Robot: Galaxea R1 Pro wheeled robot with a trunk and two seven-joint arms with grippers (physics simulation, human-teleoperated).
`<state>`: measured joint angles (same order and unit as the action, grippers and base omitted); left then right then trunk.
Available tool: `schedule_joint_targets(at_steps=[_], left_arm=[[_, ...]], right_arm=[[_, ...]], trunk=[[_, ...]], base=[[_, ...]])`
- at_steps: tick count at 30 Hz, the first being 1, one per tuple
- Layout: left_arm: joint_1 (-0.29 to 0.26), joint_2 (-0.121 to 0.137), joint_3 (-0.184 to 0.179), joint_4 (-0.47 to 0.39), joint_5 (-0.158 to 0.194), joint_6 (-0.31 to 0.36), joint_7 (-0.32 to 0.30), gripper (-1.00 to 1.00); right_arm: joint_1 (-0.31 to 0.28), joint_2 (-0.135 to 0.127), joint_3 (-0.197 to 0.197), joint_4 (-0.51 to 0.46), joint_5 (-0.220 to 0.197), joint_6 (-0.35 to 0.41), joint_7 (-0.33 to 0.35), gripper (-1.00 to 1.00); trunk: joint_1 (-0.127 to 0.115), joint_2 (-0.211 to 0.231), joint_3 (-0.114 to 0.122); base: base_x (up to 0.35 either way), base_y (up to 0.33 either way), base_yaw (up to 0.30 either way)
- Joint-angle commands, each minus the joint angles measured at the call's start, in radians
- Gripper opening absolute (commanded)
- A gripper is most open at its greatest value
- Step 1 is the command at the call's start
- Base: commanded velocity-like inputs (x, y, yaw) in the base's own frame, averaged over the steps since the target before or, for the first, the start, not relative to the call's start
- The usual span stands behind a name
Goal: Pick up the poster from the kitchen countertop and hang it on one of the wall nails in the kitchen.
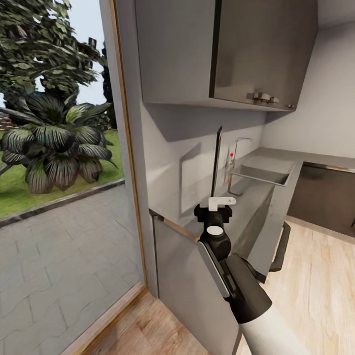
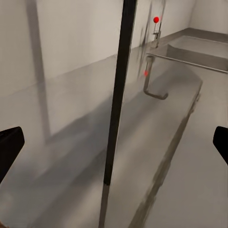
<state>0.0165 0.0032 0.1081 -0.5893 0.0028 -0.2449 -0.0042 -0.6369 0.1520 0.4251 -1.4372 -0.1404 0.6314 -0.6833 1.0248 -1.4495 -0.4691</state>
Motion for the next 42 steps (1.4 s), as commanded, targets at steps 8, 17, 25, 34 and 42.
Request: schedule_joint_targets(at_steps=[8,17,25,34,42], left_arm=[[0.000,0.000,0.001,-0.001,0.000,-0.001,0.000,1.00],[0.000,0.000,0.001,-0.001,0.000,-0.001,0.000,1.00],[0.000,0.000,0.001,-0.001,0.000,-0.001,0.000,1.00],[0.000,0.000,0.002,-0.001,0.000,-0.001,0.000,1.00],[0.000,0.000,0.002,-0.001,0.000,-0.001,0.000,1.00]], right_arm=[[-0.001,-0.002,0.001,0.000,-0.010,0.002,-0.010,1.00],[-0.001,-0.002,0.000,0.000,-0.010,0.001,-0.010,1.00],[-0.001,-0.002,0.000,0.000,-0.010,0.000,-0.010,1.00],[0.000,-0.002,-0.001,0.000,-0.010,-0.001,-0.010,1.00],[0.000,-0.002,-0.002,0.000,-0.010,-0.001,-0.010,1.00]], trunk=[[0.000,0.000,-0.001],[0.000,0.000,-0.001],[0.000,0.000,-0.001],[0.000,0.000,-0.001],[0.000,0.000,-0.001]], base=[[0.044,-0.009,0.000],[0.093,-0.074,0.000],[0.026,-0.007,0.000],[0.082,0.000,0.000],[0.071,0.000,0.000]])
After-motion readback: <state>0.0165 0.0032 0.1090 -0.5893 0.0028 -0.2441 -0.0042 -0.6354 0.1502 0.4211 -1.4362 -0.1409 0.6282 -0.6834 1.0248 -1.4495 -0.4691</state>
